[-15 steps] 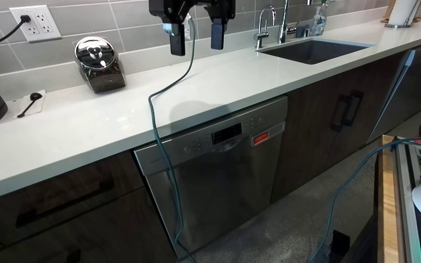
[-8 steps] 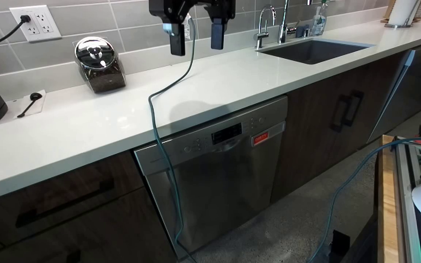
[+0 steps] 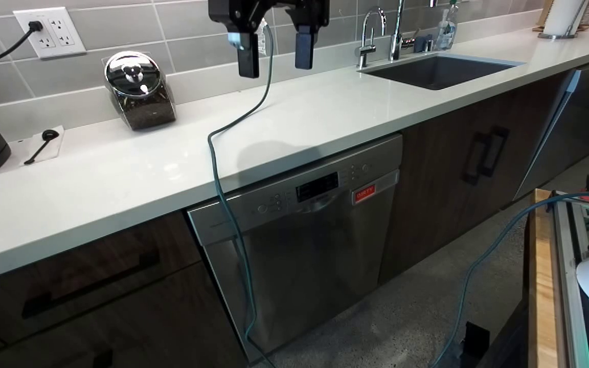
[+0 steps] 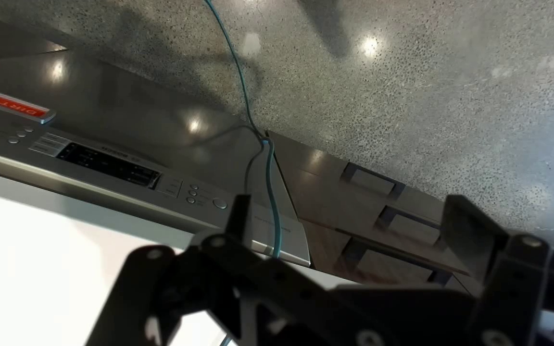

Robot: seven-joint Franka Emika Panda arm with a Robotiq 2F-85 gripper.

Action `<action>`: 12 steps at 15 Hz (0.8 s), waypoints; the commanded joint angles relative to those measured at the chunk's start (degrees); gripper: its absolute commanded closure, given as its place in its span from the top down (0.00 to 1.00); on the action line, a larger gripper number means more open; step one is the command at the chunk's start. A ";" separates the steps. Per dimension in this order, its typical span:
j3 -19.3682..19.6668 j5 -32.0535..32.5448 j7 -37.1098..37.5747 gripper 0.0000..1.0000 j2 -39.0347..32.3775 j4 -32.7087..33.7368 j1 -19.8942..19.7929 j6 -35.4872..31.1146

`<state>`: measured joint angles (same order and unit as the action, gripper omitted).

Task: Press a button on the dishwasher.

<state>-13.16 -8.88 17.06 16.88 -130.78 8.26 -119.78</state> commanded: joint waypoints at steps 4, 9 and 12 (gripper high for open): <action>0.33 0.13 0.09 1.00 -0.03 0.10 0.35 0.12; 0.33 0.13 0.09 1.00 -0.03 0.10 0.35 0.12; 0.33 0.13 0.09 1.00 -0.03 0.10 0.35 0.12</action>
<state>-13.16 -8.88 17.06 16.88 -130.78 8.26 -119.78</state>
